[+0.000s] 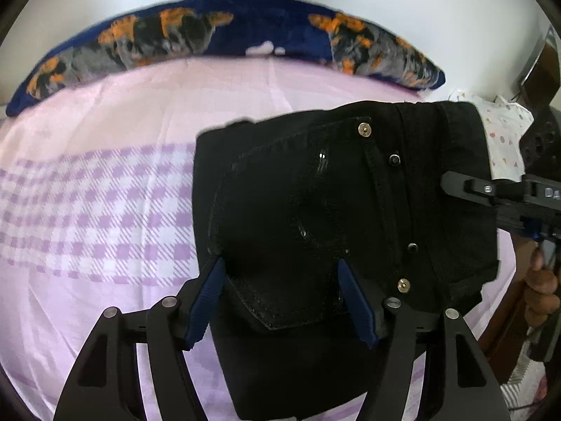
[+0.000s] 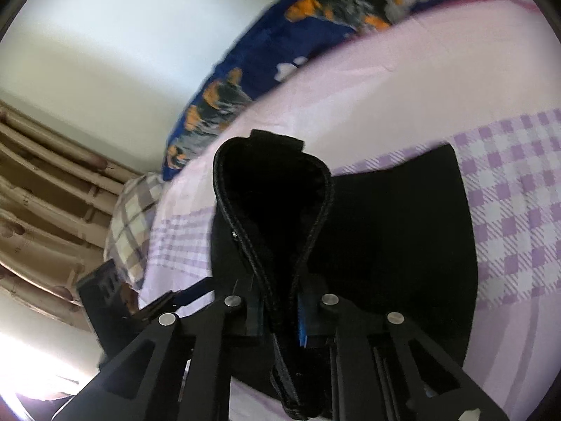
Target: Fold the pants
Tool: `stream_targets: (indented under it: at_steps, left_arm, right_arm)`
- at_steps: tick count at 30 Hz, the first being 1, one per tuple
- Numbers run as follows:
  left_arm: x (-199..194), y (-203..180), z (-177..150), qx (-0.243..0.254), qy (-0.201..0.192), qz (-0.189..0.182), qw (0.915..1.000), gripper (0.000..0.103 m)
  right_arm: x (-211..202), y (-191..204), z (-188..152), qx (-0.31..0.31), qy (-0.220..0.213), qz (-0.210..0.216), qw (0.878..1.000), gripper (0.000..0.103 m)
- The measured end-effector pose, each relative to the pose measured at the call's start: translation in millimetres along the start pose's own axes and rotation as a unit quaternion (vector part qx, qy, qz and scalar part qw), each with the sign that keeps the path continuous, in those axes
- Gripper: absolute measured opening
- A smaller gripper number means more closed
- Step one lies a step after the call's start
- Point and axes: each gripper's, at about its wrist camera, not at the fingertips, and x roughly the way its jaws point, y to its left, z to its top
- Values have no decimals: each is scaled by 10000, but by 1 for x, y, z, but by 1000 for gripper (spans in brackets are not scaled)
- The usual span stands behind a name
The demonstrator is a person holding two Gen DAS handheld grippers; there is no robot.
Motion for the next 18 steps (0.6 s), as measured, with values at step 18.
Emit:
stream_targets:
  at_steps: [18]
  left_arm:
    - [23,-53,-17,1068,254,-106,9939,67]
  right_arm:
    - [-25,-85,-14,846,-321,-640,9938,30]
